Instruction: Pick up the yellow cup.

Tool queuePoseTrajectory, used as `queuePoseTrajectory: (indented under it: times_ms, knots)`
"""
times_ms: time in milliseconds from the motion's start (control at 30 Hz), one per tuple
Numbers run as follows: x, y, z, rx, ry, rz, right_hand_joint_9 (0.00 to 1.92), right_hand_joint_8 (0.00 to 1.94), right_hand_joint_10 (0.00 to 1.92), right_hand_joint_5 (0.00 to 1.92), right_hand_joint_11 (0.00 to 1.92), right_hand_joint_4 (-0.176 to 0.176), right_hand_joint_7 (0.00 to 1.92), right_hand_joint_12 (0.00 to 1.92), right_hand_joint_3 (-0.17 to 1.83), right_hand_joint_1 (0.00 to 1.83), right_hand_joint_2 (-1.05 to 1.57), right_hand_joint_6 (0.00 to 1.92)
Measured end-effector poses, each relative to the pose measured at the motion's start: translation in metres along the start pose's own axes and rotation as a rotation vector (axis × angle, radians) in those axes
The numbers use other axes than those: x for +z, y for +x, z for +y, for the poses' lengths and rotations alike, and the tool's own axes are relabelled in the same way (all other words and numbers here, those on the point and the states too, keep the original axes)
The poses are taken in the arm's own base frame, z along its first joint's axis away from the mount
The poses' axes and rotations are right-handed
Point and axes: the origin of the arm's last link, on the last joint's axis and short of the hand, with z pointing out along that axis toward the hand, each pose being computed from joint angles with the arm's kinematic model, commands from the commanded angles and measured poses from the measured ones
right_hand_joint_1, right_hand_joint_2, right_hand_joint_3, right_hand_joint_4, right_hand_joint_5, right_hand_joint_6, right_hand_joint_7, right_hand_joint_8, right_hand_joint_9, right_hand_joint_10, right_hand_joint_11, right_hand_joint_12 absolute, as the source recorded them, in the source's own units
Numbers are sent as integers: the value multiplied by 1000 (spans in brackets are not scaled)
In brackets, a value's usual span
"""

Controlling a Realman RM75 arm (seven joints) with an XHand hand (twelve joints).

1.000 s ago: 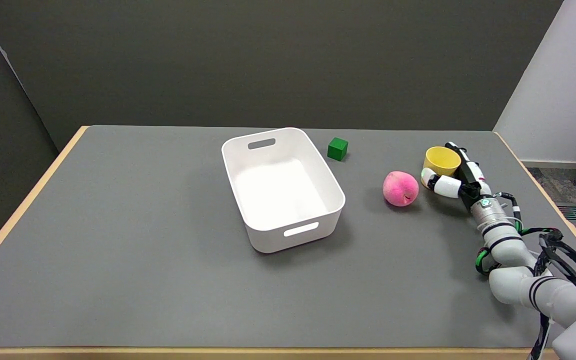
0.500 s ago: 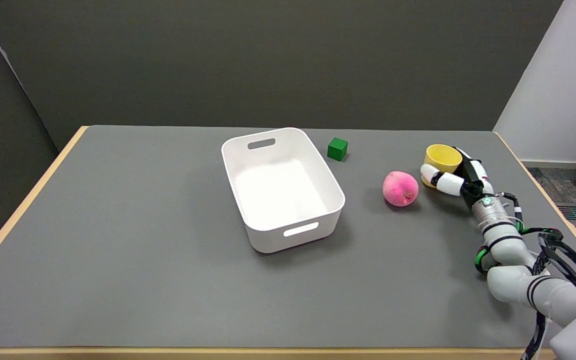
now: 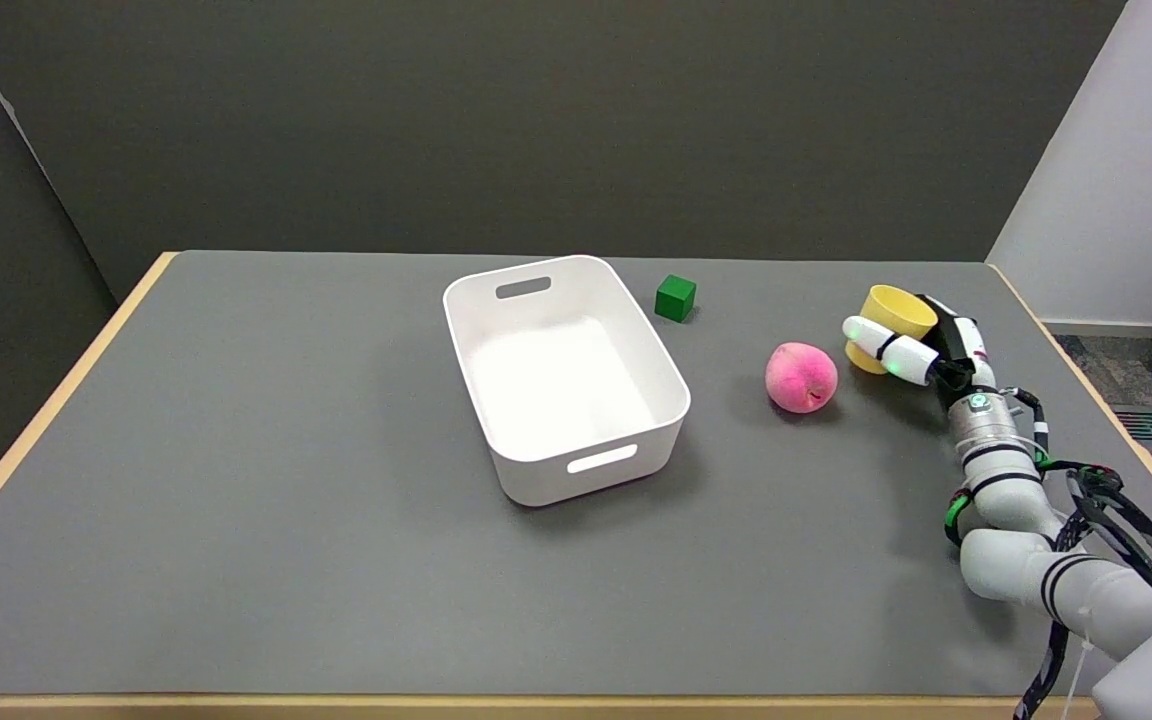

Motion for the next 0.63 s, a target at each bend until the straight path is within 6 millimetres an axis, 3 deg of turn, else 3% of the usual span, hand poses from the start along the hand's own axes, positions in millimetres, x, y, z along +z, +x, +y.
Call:
queuePoseTrajectory:
  times_ms: [333,633]
  knots:
    - [0,1,-11,3,67,35,866,1362,1343,591,773,-176,894,1921,283,1209,1110,1449]
    - [3,-9,-48,-5,224,8,883,1346,1374,610,789,-176,910,1921,326,1214,1080,1435]
